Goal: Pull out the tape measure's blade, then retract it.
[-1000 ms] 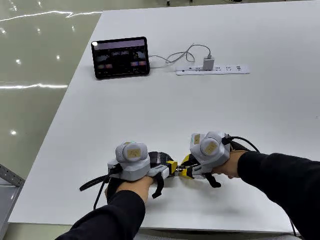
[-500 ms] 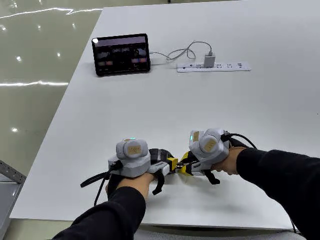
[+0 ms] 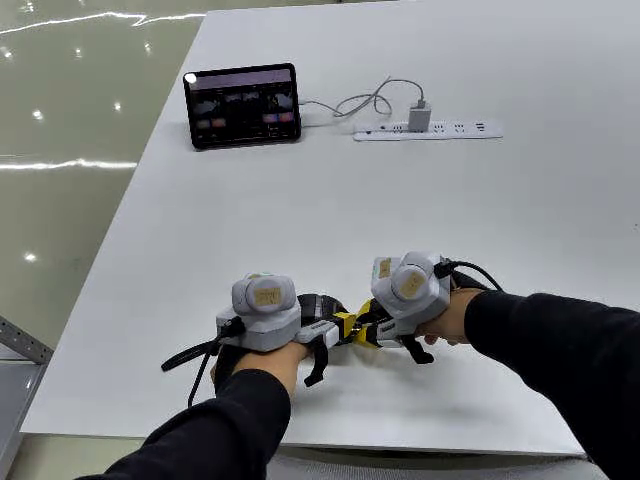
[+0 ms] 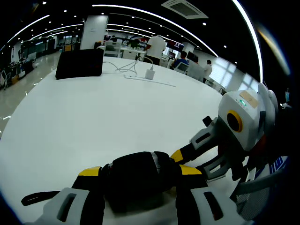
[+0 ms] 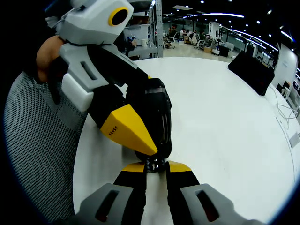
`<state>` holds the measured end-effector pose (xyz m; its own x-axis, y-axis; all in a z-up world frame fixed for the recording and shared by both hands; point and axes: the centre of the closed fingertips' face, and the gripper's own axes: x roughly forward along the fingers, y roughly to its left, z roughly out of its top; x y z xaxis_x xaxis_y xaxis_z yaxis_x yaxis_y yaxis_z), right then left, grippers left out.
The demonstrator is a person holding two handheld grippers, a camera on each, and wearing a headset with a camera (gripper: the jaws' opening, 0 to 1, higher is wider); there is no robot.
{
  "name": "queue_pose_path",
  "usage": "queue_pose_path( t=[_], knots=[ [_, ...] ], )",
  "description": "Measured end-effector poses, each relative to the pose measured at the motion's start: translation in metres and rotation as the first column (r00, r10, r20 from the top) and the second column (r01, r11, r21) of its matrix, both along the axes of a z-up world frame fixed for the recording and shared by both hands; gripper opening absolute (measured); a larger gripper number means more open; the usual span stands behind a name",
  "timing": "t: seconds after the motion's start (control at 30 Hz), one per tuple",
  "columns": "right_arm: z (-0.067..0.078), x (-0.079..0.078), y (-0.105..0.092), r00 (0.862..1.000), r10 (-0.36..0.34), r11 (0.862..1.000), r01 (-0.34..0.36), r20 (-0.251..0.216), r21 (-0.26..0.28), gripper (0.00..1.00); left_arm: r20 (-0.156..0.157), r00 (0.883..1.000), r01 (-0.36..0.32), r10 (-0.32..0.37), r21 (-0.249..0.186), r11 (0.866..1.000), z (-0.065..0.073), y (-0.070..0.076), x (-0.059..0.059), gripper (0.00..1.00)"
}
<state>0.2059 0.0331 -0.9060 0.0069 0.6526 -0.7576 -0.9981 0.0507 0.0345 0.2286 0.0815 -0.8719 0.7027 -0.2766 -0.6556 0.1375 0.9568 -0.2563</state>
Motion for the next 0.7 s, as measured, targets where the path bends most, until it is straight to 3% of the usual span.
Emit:
queue_pose_path(
  t=[0.7],
  knots=[
    [0.0005,0.0007,0.0002,1.000,0.000,1.000,0.000,-0.003,0.002,0.12,0.003,1.000,-0.001,0.001,0.000,1.000,0.0000,0.0003,0.0004,0.57]
  ],
)
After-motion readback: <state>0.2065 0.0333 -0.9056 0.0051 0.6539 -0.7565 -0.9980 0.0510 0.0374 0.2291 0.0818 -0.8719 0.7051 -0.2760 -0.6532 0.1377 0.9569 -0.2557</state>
